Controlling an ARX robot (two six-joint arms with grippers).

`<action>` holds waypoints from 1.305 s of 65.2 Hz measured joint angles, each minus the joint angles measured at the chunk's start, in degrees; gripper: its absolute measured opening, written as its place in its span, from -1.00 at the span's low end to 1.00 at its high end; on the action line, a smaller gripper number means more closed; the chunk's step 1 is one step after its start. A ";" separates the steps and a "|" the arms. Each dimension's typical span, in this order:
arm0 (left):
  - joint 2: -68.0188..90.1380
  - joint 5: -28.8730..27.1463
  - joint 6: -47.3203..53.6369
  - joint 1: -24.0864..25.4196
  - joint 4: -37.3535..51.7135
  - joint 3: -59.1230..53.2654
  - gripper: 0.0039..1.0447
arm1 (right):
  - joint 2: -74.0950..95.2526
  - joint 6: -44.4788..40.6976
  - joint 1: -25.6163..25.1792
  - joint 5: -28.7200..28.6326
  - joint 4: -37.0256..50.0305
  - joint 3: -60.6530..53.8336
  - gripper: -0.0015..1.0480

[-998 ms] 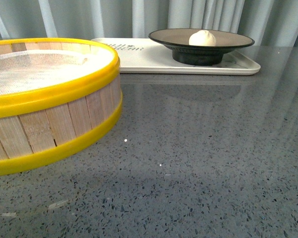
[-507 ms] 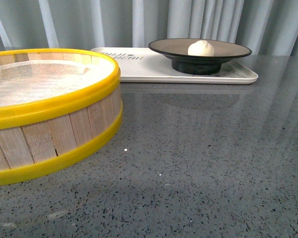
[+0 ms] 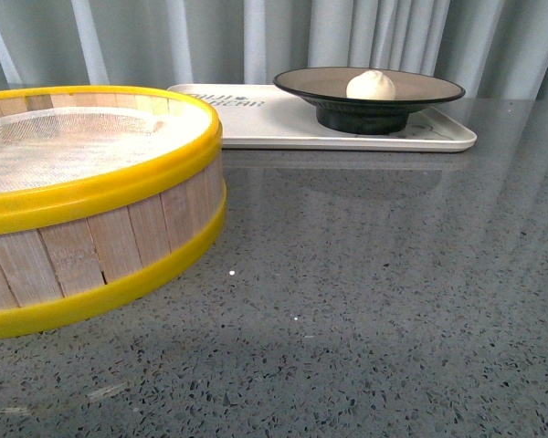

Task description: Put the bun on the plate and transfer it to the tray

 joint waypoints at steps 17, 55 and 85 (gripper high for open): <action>0.00 0.00 0.00 0.00 0.00 0.00 0.88 | -4.92 -0.04 0.02 0.00 0.39 -5.25 -0.97; 0.00 0.00 0.00 0.00 0.00 0.00 0.88 | -13.44 -0.07 0.00 0.00 -2.54 -10.40 -0.97; -0.02 0.02 0.00 0.00 0.00 0.00 0.88 | -24.17 -0.09 0.02 0.00 -11.02 -12.61 -0.97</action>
